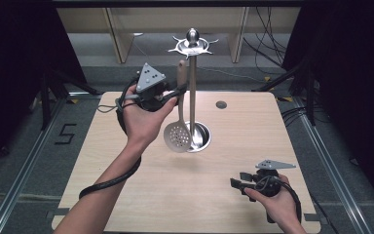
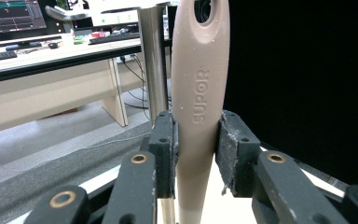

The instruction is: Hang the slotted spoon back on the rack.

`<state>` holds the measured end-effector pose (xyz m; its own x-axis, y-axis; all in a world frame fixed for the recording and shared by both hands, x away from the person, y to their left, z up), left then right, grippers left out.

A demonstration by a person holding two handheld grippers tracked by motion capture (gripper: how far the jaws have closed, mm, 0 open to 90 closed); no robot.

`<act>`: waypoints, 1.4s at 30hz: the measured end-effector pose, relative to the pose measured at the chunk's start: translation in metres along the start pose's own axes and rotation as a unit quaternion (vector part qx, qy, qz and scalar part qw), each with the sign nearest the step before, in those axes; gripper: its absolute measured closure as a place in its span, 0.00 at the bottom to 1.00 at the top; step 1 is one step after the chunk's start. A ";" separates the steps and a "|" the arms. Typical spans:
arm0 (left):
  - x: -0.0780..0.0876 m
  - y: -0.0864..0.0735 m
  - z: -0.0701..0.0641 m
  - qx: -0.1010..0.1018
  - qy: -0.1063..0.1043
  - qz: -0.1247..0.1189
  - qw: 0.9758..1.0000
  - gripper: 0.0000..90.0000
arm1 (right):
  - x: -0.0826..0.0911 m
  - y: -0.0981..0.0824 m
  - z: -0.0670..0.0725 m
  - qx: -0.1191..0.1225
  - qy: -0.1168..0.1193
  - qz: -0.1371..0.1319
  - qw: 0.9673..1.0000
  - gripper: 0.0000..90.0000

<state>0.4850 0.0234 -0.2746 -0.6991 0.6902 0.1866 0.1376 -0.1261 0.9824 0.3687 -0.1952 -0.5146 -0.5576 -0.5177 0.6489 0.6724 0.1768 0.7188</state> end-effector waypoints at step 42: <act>-0.016 0.007 0.005 0.004 0.016 0.014 1.000 0.76 | 0.000 -0.004 0.005 -0.026 0.008 0.015 1.000 0.51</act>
<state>0.5004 0.0146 -0.2707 -0.7175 0.6629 0.2137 0.1629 -0.1386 0.9769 0.3637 -0.1916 -0.5162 -0.5291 -0.5266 0.6654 0.7131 0.1492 0.6850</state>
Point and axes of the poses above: each handheld gripper's, and its own axes: x roughly backward along the jaws, y roughly out of its top, z roughly to its left, the point moved 9 cm from there along -x, roughly forward along the jaws, and after that the axes turned 6 degrees about -y, right-handed, at the moved point
